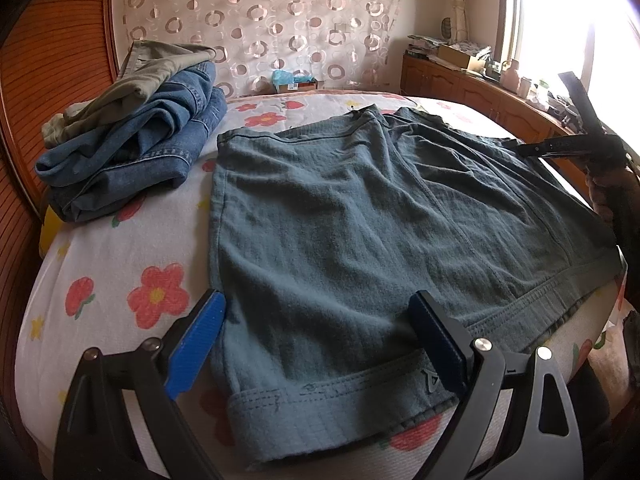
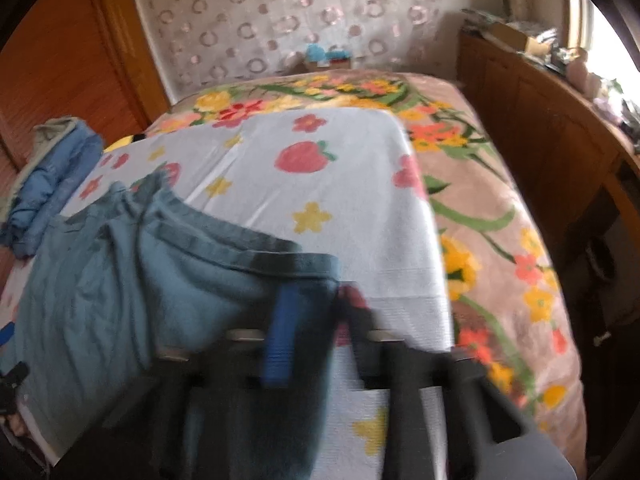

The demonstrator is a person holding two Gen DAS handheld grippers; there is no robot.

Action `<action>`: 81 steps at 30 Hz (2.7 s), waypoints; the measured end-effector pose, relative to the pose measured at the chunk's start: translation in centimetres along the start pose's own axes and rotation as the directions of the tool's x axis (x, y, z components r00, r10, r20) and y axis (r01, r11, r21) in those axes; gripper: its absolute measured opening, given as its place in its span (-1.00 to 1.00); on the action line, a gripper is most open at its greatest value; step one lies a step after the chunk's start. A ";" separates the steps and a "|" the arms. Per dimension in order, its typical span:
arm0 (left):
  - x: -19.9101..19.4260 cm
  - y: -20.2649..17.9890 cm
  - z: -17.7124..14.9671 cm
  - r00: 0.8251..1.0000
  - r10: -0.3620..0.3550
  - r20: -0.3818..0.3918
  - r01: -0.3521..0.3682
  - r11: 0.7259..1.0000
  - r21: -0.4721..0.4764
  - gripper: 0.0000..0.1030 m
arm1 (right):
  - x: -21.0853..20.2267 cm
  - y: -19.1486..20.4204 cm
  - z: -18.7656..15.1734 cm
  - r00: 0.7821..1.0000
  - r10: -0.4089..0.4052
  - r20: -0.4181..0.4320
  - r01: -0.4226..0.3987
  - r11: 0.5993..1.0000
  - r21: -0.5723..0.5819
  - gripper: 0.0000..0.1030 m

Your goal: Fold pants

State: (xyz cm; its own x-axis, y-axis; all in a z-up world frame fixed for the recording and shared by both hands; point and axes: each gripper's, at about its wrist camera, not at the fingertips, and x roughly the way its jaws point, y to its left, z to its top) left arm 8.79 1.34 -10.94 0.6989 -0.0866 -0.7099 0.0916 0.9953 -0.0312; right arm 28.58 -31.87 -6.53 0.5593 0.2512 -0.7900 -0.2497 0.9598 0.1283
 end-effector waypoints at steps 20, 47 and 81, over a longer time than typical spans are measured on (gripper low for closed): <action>-1.7 1.0 -0.3 0.999 -0.048 0.004 0.048 0.998 -0.045 0.81 | -4.4 2.9 -2.7 0.996 -0.023 0.090 0.033 0.993 -0.115 0.03; -4.2 3.2 -3.1 0.995 -0.092 -0.048 0.088 0.993 -0.080 -0.44 | -3.2 5.9 -6.9 1.000 -0.004 0.029 0.011 0.970 -0.242 0.26; -4.9 -13.1 10.4 0.928 -0.372 0.020 0.360 0.909 0.211 -0.93 | -7.9 4.2 -7.6 0.991 0.037 0.129 -0.013 0.984 -0.180 0.21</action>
State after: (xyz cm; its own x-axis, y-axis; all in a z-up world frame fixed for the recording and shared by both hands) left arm 11.57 -11.70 0.25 0.6288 -0.4519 -0.6327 0.4844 0.8642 -0.1359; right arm 17.13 -30.72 -4.30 0.6473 0.3004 -0.7006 -0.3951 0.9182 0.0287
